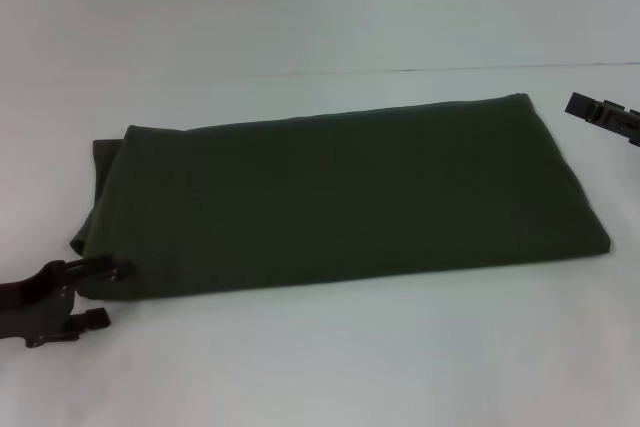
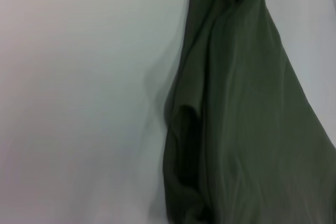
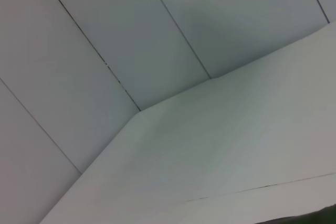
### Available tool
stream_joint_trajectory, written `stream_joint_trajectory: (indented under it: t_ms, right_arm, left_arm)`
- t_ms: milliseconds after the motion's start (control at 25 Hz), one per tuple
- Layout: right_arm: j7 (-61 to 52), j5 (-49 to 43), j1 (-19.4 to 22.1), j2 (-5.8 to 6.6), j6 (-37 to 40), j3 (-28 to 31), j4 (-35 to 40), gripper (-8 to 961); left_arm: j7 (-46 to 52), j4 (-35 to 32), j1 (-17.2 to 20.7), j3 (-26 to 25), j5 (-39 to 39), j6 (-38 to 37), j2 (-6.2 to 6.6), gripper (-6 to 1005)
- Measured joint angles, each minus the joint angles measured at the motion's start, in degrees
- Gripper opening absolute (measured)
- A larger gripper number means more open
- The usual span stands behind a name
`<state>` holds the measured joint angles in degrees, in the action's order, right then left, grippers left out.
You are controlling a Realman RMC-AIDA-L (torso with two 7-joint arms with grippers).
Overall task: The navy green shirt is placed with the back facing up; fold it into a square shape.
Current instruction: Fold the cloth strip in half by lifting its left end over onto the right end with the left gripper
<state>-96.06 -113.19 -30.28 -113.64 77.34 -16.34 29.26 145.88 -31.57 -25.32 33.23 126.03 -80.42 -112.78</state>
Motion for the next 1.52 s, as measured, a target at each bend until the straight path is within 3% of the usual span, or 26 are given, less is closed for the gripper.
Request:
stream_joint_trajectory:
  t_ms: [960, 1520]
  right_arm:
    - [-0.1, 0.7, 0.5, 0.00, -0.3, 0.0, -0.1, 906]
    - [-0.1, 0.7, 0.9, -0.02, -0.5, 0.0, -0.1, 905]
  left_arm:
    - [0.1, -0.2, -2.8, -0.3, 0.0, 2.9, 0.00, 920]
    - [-0.8, -0.5, -2.7, 0.0, 0.2, 4.2, 0.10, 836]
